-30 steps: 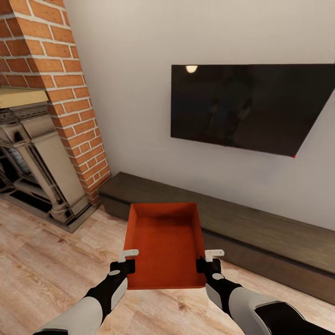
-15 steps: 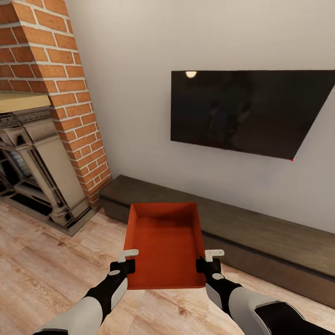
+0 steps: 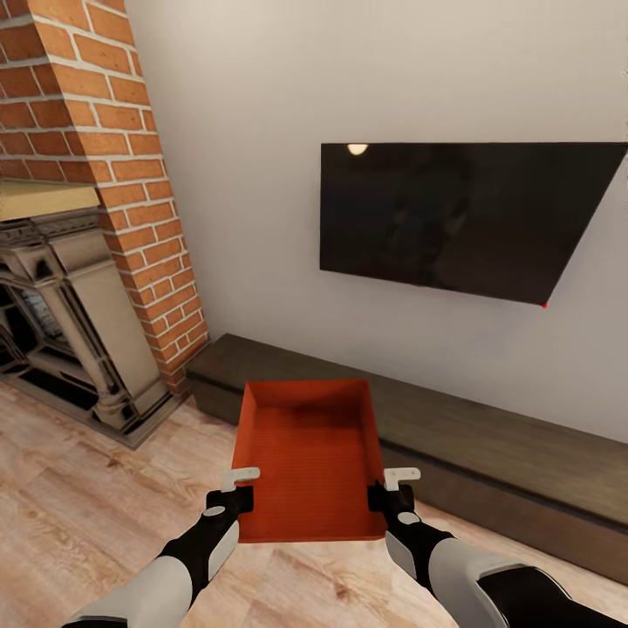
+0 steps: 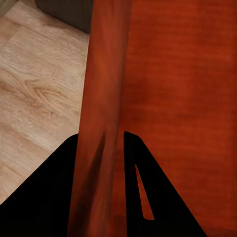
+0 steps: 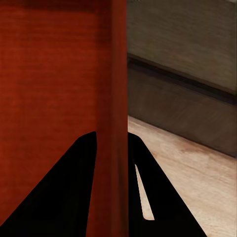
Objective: Move the two storage containers from the living room to the garage. In the garage, place one container on the floor and stack the other container on top of it (either order is fine).
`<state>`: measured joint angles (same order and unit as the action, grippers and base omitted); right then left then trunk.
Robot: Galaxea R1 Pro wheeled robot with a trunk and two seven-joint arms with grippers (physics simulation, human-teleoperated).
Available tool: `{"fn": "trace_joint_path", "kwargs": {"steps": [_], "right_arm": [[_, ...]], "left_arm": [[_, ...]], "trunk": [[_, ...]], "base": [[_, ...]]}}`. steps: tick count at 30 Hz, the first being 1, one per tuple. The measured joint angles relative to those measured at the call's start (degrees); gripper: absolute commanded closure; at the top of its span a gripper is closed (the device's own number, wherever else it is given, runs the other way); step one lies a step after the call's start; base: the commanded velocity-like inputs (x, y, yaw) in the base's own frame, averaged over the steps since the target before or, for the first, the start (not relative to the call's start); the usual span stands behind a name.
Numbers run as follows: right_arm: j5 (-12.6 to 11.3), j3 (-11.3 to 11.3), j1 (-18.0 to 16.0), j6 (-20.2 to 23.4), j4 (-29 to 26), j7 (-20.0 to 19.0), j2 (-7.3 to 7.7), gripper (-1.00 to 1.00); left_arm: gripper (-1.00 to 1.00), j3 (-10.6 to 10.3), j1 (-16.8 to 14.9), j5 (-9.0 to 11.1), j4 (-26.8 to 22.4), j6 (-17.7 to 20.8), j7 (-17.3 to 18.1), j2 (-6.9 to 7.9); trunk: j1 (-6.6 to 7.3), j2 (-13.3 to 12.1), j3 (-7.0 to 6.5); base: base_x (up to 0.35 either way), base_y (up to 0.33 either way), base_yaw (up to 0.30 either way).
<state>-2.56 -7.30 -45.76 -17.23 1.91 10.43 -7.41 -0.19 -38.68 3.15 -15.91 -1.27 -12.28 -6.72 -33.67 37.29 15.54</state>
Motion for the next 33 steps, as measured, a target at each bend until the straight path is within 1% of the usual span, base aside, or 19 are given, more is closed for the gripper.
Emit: {"fn": "trace_joint_path", "kwargs": {"steps": [33], "right_arm": [[0.0, 0.0, 0.0, -0.1, 0.0, 0.1, -0.02, 1.00]], "left_arm": [[1.00, 0.0, 0.0, -0.1, -0.1, 0.0, 0.0, 0.02]], "trunk": [[0.00, 0.0, -2.93]], "base": [[0.000, 0.000, 0.000]]}}
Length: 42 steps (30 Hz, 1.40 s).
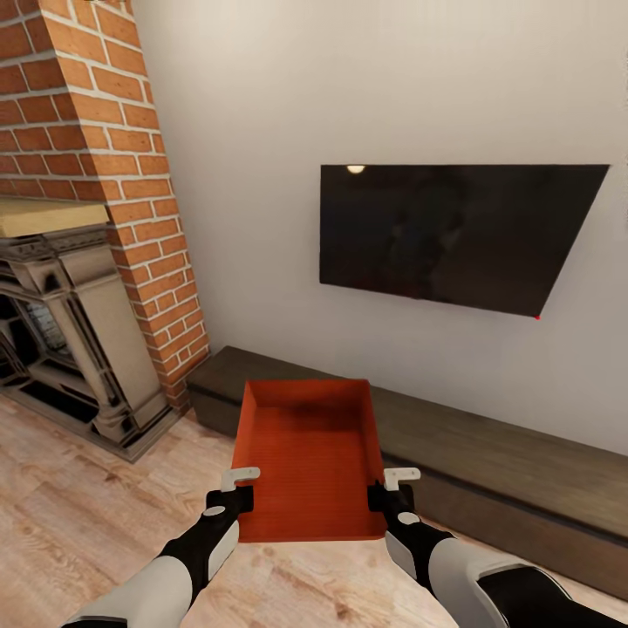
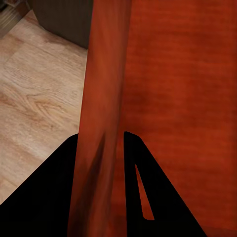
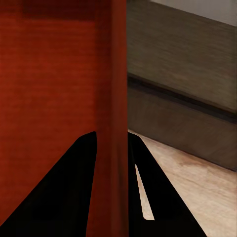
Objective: Move the two storage containers from the living room to the garage. In the garage, place one container on the floor and stack the other container on top of it (either order is fine).
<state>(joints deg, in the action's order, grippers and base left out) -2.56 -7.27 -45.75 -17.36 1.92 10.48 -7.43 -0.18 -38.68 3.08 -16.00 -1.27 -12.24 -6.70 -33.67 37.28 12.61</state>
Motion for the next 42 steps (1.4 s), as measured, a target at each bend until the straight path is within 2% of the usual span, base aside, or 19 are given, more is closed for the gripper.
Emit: {"fn": "trace_joint_path", "kwargs": {"steps": [42], "right_arm": [[-0.1, 0.0, 0.0, -0.1, 0.1, 0.0, 0.00, 1.00]], "left_arm": [[1.00, -0.1, 0.0, 0.0, 0.0, 0.0, 0.0, 0.00]], "trunk": [[0.00, 0.0, -3.73]], "base": [[0.000, 0.000, 0.000]]}}
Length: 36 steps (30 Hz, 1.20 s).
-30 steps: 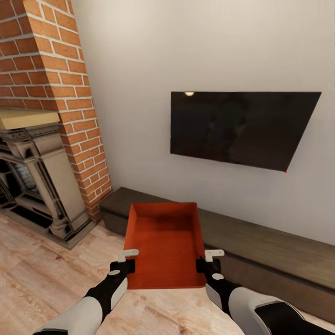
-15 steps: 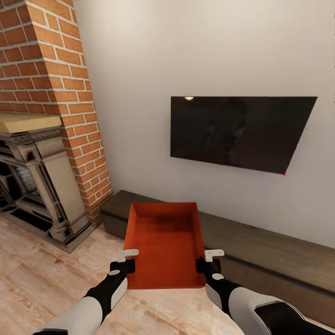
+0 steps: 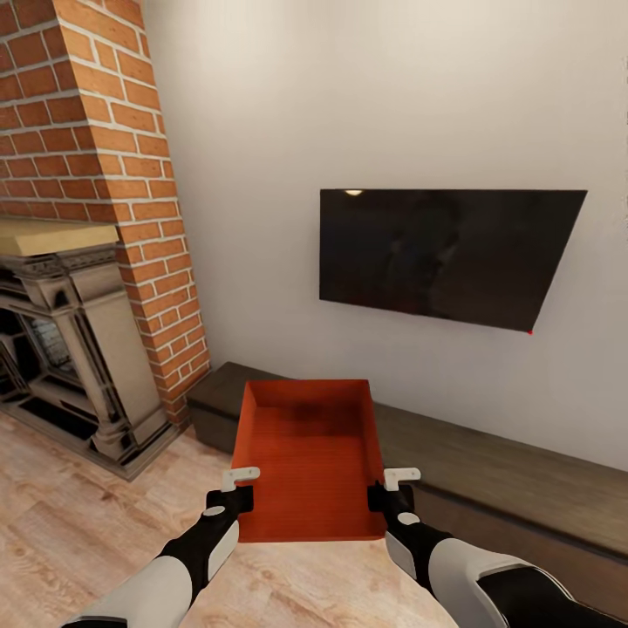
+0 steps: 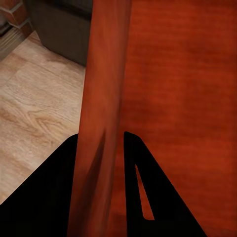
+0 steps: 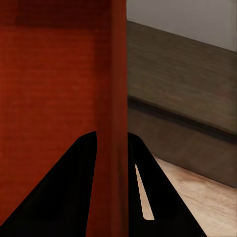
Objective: Move the two storage containers from the living room to the garage. In the garage, place one container on the floor and stack the other container on top of it (either order is fine).
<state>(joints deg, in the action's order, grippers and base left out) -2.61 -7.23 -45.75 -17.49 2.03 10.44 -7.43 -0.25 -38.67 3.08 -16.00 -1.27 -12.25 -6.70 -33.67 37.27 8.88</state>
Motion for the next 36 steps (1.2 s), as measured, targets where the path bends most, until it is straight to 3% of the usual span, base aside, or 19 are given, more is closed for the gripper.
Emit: {"fn": "trace_joint_path", "kwargs": {"steps": [12, 36], "right_arm": [[0.0, 0.0, 0.0, 0.0, -0.1, 0.0, 0.00, 1.00], [-0.1, 0.0, 0.0, -0.1, 0.0, 0.1, -0.07, 1.00]], "left_arm": [[1.00, 0.0, 0.0, 0.0, -0.1, 0.0, 0.0, 0.00], [1.00, 0.0, 0.0, 0.0, -0.1, 0.0, 0.1, 0.06]], "trunk": [[0.00, 0.0, -0.98], [0.00, 0.0, -1.04]], "base": [[0.000, 0.000, 0.000], [0.000, 0.000, -0.001]]}}
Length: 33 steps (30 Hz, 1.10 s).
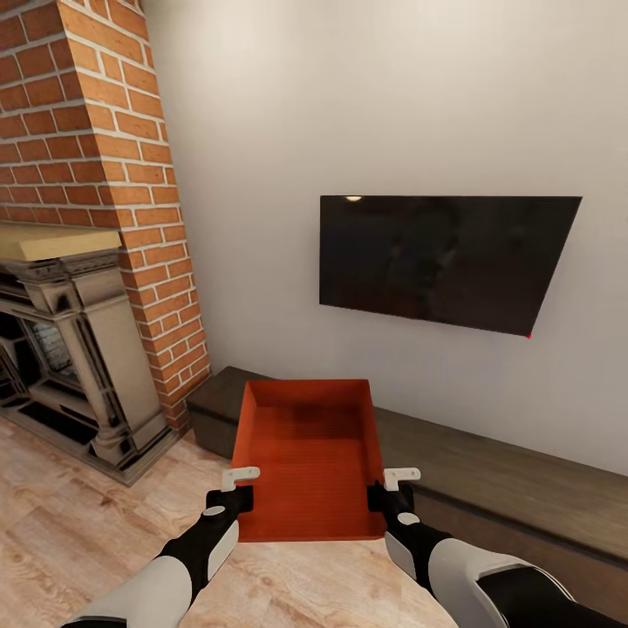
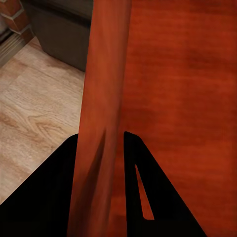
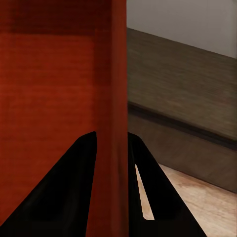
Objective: Move the two storage containers from the living room to the garage. In the garage, place one container on the floor and stack the other container on top of it (either order is fine).
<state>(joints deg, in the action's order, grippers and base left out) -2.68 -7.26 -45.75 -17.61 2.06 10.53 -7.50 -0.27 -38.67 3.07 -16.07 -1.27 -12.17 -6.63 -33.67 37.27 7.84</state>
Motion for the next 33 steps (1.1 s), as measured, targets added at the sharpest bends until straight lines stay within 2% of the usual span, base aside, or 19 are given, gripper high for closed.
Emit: {"fn": "trace_joint_path", "kwargs": {"steps": [33], "right_arm": [[-0.3, -0.3, 0.0, -0.1, 0.2, 0.0, 0.09, 1.00]], "left_arm": [[1.00, -0.1, 0.0, 0.0, 0.1, 0.0, -0.1, -0.09]], "trunk": [[0.00, 0.0, -1.86]], "base": [[0.000, 0.000, -0.229]]}}
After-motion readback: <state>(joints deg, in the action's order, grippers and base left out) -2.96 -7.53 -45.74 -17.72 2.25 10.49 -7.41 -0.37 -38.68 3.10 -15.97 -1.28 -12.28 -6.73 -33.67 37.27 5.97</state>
